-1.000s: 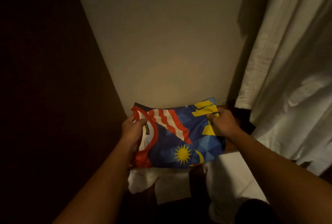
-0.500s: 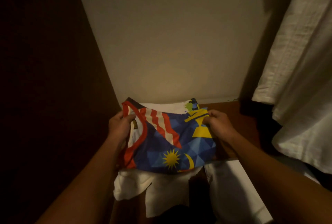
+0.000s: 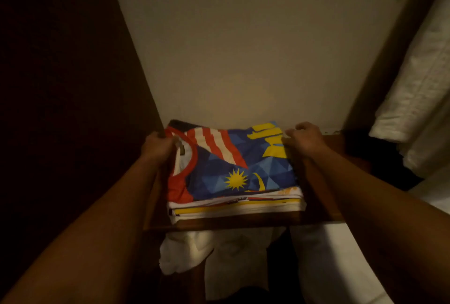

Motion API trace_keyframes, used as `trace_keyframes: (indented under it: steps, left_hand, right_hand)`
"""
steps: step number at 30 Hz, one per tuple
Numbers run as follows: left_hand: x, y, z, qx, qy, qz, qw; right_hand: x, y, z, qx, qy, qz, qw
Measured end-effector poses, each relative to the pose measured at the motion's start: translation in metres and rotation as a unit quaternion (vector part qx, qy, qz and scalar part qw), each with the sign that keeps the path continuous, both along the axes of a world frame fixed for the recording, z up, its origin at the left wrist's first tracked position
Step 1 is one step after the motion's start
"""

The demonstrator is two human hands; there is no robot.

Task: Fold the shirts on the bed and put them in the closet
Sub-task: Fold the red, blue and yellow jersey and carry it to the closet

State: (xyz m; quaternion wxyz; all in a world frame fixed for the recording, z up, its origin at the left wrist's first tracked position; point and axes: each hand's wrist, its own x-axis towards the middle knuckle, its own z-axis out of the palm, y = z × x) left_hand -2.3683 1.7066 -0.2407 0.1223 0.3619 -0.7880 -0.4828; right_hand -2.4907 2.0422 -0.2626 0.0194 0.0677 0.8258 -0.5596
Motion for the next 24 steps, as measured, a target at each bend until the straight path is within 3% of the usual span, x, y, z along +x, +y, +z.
trace_keyframes:
  steps: [4,8,12,16,20,24]
  left_hand:
    - [0.016,0.014,-0.046,-0.217,-0.116,-0.078,0.966]
    - [0.026,0.041,-0.065,-0.393,-0.085,-0.185,0.897]
    - [0.031,0.052,-0.081,-0.45,-0.153,-0.262,0.84]
    - [0.032,0.046,-0.094,-0.423,-0.182,-0.263,0.848]
    - [0.026,0.042,-0.088,-0.462,-0.18,-0.274,0.824]
    - [0.018,0.047,-0.074,-0.502,-0.118,-0.25,0.82]
  right_hand:
    - [0.025,0.006,-0.039,0.07,-0.032,0.021,0.997]
    - [0.032,0.001,-0.059,0.084,-0.039,0.026,0.995]
    - [0.03,-0.003,-0.054,0.104,-0.037,0.02,0.994]
    - [0.035,0.007,-0.052,0.071,0.006,0.009,0.997]
    - [0.044,0.011,-0.055,0.239,0.005,0.057,0.969]
    - [0.053,-0.014,-0.039,0.398,0.115,0.076,0.907]
